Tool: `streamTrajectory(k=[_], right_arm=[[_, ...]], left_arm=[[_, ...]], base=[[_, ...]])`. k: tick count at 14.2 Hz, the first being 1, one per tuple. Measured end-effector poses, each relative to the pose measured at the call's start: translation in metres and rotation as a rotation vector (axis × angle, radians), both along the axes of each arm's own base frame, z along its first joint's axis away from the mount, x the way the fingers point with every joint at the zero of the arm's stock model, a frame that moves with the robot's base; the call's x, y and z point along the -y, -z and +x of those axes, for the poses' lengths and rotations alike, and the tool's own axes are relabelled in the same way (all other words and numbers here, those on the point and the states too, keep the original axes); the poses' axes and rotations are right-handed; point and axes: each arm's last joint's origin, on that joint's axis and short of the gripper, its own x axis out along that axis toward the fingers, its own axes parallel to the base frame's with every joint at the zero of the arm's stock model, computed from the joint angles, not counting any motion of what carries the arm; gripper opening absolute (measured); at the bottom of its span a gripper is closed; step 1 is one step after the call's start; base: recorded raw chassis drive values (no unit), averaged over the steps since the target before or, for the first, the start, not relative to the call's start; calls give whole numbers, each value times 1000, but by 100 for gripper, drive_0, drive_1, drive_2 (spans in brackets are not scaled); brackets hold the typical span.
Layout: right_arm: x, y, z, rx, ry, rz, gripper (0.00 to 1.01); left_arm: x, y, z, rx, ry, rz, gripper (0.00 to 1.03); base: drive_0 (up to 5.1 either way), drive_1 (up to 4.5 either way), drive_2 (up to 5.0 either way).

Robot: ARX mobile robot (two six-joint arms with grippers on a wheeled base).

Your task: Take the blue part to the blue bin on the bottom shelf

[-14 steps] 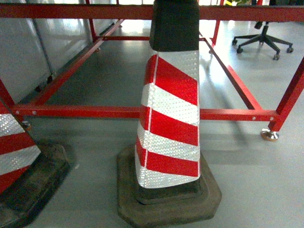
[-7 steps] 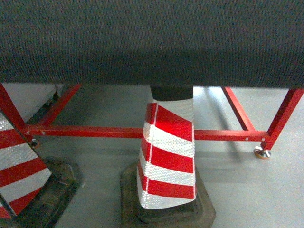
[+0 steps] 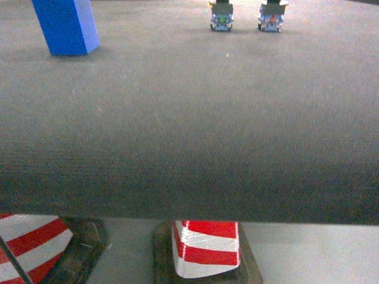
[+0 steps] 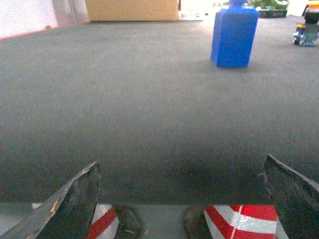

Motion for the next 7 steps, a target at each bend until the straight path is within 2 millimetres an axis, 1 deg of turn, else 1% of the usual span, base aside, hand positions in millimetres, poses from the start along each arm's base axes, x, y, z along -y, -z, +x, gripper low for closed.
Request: streamTrajectory(k=[7], right_arm=[[0, 0, 0, 0, -1, -3, 98]], left_arm=[[0, 0, 0, 2, -2, 0, 98]], base=[[0, 0, 0]])
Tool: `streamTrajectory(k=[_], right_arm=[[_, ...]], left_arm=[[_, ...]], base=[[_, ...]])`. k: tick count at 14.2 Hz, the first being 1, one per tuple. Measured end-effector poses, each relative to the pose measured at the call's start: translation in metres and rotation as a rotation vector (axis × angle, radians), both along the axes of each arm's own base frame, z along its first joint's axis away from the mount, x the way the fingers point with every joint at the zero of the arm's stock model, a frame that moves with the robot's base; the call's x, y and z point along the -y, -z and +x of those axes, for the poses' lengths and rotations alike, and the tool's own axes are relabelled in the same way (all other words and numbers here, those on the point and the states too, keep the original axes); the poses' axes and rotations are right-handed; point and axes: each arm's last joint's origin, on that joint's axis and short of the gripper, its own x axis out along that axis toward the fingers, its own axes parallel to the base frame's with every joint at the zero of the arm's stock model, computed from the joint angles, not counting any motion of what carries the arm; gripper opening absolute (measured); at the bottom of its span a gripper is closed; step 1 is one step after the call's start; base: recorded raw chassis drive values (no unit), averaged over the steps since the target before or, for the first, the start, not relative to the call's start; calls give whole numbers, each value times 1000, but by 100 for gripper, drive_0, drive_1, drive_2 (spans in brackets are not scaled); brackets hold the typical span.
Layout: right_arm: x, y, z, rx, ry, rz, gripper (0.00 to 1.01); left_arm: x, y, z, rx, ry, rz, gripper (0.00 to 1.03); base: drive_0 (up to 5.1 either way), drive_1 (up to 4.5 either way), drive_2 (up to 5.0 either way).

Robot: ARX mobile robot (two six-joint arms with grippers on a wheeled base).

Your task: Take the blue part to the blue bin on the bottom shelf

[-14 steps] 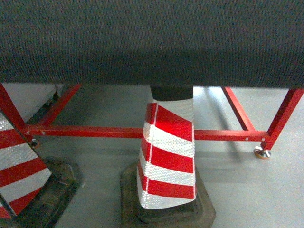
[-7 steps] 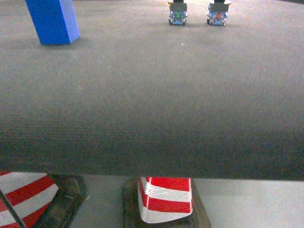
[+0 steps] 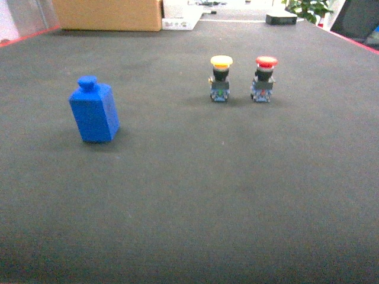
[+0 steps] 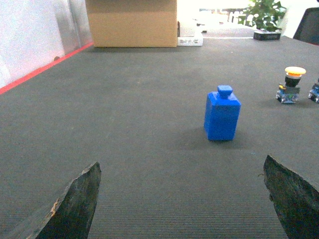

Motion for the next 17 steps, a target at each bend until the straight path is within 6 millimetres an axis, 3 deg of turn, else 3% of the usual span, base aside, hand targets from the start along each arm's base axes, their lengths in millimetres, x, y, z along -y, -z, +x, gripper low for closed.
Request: streamTrajectory(k=[17], right_arm=[[0, 0, 0, 0, 0, 1, 98]], left_arm=[[0, 0, 0, 0, 2, 0, 98]], base=[[0, 0, 0]])
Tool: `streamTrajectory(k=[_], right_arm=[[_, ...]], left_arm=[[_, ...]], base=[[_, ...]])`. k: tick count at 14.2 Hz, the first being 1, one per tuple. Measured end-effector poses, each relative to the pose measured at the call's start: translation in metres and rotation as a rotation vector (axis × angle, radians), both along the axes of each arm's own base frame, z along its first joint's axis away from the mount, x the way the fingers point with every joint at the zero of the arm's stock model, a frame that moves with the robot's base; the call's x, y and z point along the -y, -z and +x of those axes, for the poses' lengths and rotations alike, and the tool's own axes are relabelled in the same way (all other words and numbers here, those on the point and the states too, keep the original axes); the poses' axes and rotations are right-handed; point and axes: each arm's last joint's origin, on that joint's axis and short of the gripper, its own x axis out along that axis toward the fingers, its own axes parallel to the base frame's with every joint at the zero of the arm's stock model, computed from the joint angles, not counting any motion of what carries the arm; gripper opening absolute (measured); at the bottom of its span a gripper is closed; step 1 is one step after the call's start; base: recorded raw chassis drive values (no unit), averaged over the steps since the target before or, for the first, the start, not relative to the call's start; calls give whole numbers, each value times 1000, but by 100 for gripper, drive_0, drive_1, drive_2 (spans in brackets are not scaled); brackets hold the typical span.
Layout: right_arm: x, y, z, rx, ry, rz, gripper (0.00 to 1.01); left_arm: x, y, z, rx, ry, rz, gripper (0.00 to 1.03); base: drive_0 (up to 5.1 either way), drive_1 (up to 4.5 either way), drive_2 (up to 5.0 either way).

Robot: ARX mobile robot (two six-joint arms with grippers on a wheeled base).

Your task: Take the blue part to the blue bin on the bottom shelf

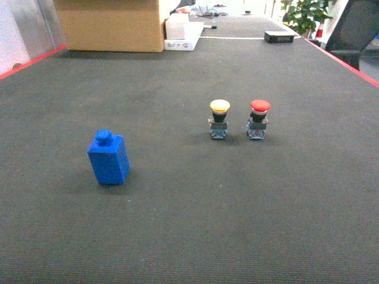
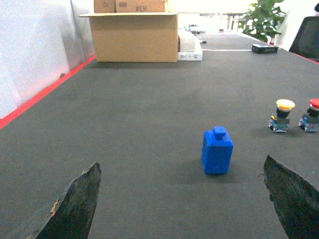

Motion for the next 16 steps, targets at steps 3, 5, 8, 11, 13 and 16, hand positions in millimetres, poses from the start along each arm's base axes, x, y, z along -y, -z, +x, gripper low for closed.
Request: streamTrajectory(k=[3, 5, 8, 11, 13, 16], right_arm=[[0, 0, 0, 1, 0, 0, 98], [0, 0, 0, 0, 0, 0, 98], [0, 0, 0, 0, 0, 0, 98], [0, 0, 0, 0, 0, 0, 98], [0, 0, 0, 0, 0, 0, 98], [0, 0, 0, 0, 0, 0, 98]], left_arm=[[2, 5, 12, -194, -170, -16, 98], [3, -1, 24, -93, -155, -35, 98], [19, 6, 57, -187, -21, 15, 98], [52, 6, 103, -166, 99, 46, 98], [65, 27, 130, -184, 141, 43, 98], [81, 60, 166, -214, 148, 60, 98]], base=[[0, 0, 0], [0, 0, 0], [0, 0, 0], [0, 0, 0], [0, 0, 0], [0, 0, 0]])
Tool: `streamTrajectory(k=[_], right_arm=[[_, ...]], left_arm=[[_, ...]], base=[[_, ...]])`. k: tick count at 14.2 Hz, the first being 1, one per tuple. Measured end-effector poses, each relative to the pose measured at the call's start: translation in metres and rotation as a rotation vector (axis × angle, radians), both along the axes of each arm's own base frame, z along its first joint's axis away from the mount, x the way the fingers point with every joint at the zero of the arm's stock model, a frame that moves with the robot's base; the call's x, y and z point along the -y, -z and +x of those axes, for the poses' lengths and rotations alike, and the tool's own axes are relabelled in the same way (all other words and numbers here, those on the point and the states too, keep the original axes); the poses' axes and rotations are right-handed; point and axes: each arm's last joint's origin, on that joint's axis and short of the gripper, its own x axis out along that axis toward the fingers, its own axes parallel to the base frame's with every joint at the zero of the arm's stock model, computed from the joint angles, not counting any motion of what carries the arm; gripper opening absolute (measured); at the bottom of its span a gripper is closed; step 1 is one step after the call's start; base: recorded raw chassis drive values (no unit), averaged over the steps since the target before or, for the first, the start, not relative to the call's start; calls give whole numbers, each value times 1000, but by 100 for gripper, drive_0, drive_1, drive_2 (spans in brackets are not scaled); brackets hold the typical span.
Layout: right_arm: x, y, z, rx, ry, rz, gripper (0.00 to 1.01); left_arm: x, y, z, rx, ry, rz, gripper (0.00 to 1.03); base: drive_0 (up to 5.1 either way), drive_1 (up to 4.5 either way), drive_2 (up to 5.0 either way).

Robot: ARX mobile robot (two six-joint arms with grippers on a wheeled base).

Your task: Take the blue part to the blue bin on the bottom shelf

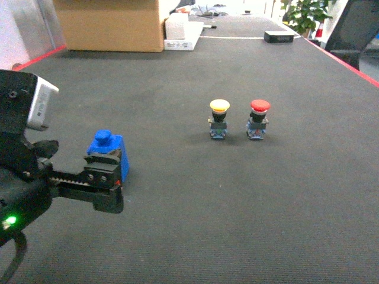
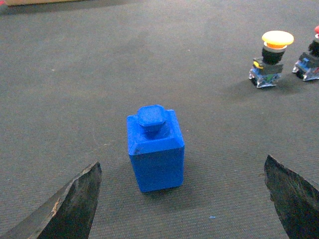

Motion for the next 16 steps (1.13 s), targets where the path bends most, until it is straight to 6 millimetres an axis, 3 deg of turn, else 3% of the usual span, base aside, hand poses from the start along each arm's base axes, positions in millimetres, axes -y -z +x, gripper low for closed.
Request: streamTrajectory(k=[2, 5, 8, 16], right_arm=[[0, 0, 0, 0, 0, 0, 98], [0, 0, 0, 0, 0, 0, 98], [0, 0, 0, 0, 0, 0, 98], [0, 0, 0, 0, 0, 0, 98]], left_arm=[[5, 15, 19, -22, -14, 11, 98], [11, 18, 45, 4, -19, 2, 98], [18, 28, 58, -18, -24, 14, 98], [10, 40, 95, -48, -75, 18, 98]], base=[[0, 0, 0], [0, 0, 0], [0, 0, 0], [0, 0, 0]])
